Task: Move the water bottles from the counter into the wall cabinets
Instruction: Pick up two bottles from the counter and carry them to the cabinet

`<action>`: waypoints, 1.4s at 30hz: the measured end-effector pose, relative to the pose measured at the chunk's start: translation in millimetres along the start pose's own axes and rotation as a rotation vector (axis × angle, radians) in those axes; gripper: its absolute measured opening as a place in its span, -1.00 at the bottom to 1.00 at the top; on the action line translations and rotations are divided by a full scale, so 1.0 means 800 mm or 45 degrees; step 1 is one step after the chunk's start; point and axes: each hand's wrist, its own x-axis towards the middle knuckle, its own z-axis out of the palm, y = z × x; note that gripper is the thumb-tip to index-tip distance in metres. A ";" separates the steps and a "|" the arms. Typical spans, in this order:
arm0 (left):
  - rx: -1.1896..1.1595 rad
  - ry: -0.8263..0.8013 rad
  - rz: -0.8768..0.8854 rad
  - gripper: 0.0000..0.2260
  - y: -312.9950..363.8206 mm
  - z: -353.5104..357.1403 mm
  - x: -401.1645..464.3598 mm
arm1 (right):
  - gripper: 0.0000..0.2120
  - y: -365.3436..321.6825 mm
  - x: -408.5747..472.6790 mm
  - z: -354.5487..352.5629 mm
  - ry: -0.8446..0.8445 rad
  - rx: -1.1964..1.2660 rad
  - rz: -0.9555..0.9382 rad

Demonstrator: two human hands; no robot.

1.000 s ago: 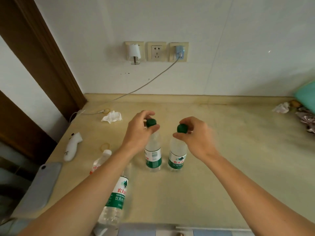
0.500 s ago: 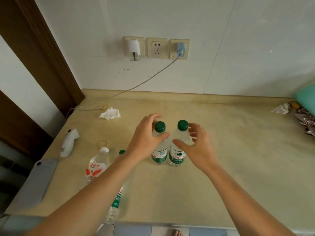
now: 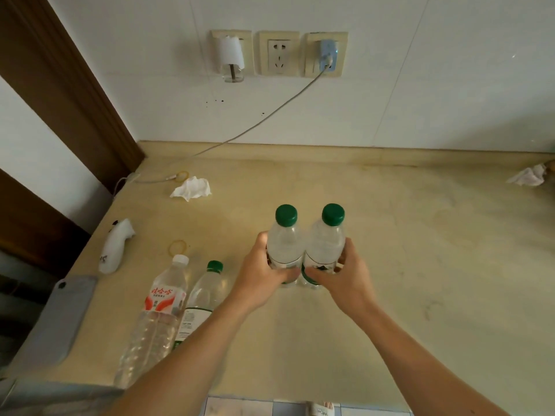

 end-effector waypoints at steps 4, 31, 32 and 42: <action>-0.044 0.071 0.074 -0.48 0.023 -0.007 -0.001 | -0.43 -0.021 -0.003 -0.008 0.076 0.087 -0.030; -0.286 0.137 1.357 -0.41 0.724 0.000 -0.118 | -0.57 -0.550 -0.115 -0.381 0.716 0.322 -1.141; -0.275 0.159 1.359 -0.40 0.744 0.004 -0.117 | -0.60 -0.564 -0.113 -0.399 0.715 0.307 -1.151; -0.235 0.353 1.160 -0.52 0.845 0.022 -0.048 | -0.73 -0.621 -0.041 -0.526 0.745 0.323 -1.063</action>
